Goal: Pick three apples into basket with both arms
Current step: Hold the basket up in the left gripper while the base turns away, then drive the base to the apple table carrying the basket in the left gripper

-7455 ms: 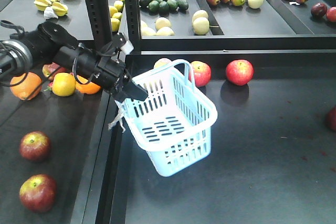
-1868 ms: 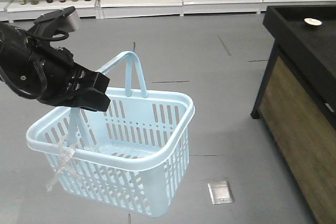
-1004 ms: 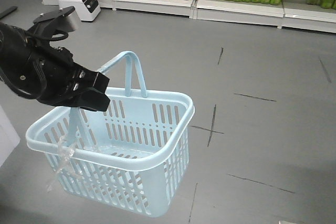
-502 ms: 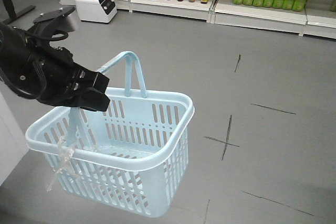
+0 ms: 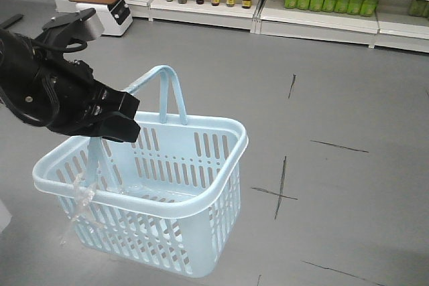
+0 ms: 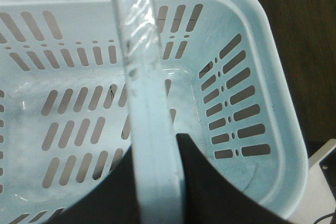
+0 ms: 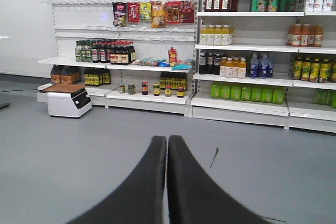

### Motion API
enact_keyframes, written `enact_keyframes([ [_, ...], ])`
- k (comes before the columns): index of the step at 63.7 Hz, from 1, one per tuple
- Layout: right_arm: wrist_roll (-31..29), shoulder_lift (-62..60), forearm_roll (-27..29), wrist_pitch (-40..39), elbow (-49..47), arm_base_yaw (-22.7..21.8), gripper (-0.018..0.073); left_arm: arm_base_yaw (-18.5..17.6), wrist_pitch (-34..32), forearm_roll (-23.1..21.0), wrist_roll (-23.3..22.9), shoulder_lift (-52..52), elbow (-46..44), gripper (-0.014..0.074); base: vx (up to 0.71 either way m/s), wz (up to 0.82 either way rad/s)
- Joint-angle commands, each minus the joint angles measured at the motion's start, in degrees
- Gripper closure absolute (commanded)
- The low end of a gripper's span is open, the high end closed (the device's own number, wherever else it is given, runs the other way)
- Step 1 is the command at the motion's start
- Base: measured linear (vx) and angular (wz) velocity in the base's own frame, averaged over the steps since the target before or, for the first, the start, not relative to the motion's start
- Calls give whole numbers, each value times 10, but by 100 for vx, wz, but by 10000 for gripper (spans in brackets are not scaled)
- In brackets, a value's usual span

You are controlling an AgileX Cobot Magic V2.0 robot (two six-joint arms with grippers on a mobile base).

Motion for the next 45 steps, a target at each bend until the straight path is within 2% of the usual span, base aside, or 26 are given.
enact_keyframes([
  [1, -1, -6, -3, -40, 9, -3, 564, -3, -25, -26, -4, -21, -13, 604, 20, -16],
  [45, -1, -6, -3, -40, 9, -3, 564, -3, -25, -26, -4, -21, -13, 604, 20, -18],
])
